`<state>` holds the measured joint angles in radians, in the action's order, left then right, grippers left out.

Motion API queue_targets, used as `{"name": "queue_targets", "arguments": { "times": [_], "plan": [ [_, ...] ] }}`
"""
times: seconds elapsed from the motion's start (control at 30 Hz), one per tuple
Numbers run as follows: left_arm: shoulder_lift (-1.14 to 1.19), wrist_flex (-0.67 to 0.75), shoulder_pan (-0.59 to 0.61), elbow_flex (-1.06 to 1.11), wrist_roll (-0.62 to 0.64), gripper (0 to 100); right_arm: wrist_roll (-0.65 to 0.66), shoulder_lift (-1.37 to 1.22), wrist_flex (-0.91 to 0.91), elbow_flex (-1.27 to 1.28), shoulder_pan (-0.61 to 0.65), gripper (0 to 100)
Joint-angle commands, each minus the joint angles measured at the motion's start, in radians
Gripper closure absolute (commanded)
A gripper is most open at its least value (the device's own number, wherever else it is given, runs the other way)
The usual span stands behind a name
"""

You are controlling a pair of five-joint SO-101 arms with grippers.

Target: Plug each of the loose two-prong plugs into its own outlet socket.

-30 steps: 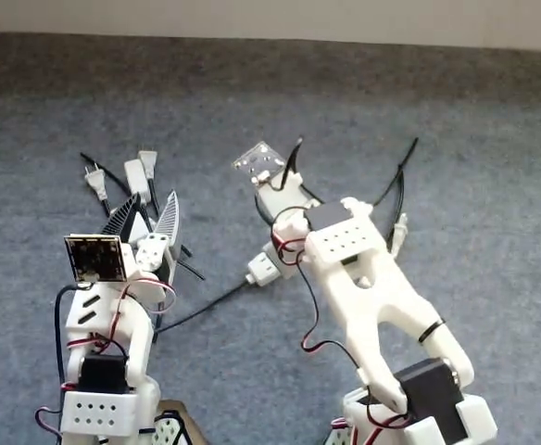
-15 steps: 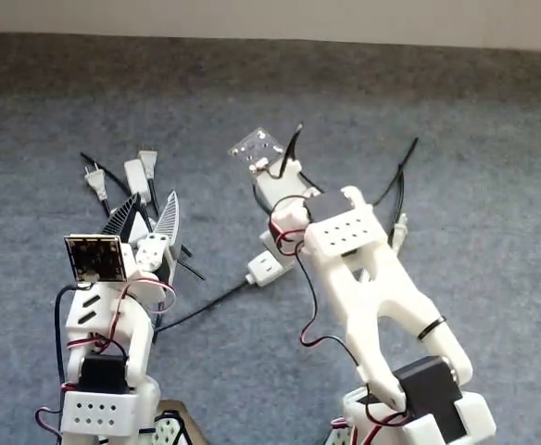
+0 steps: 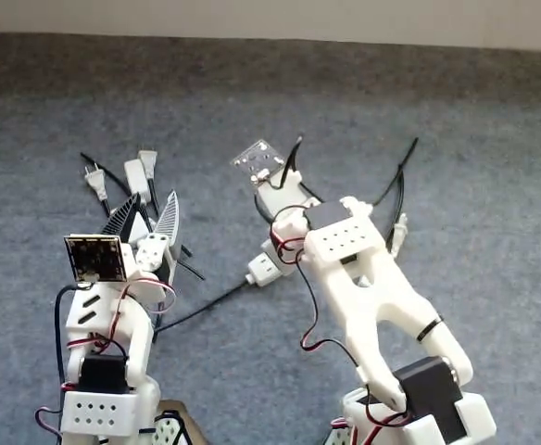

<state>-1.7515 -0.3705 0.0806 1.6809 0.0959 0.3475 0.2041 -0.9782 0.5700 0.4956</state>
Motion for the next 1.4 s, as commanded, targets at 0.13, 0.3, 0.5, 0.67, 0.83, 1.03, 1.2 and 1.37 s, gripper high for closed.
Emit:
{"name": "queue_targets", "arguments": {
  "times": [0.13,0.3,0.5,0.67,0.83,1.03,1.2,1.37],
  "plan": [
    [0.001,-0.005,0.001,0.018,0.005,81,0.043,0.005,0.061,0.053,-0.01,99.1],
    [0.001,-0.005,0.001,0.018,0.005,81,0.055,0.002,0.056,0.054,-0.008,99.1],
    [0.001,-0.005,0.001,0.018,0.005,81,0.06,-0.151,-0.038,0.016,-0.007,99.1],
    [0.001,-0.005,0.001,0.018,0.005,81,0.103,-0.298,-0.225,-0.165,-0.01,99.1],
    [0.001,-0.005,0.001,0.018,0.005,81,0.101,-0.354,-0.249,-0.219,-0.012,99.1],
    [0.001,-0.005,0.001,0.018,0.005,81,0.081,-0.305,-0.197,-0.176,-0.022,98.8],
    [0.001,-0.005,0.001,0.018,0.005,81,0.048,-0.139,-0.2,-0.166,-0.024,87.5],
    [0.001,-0.005,0.001,0.018,0.005,81,0.129,0.016,-0.246,-0.176,-0.005,83.0]
  ]
}}
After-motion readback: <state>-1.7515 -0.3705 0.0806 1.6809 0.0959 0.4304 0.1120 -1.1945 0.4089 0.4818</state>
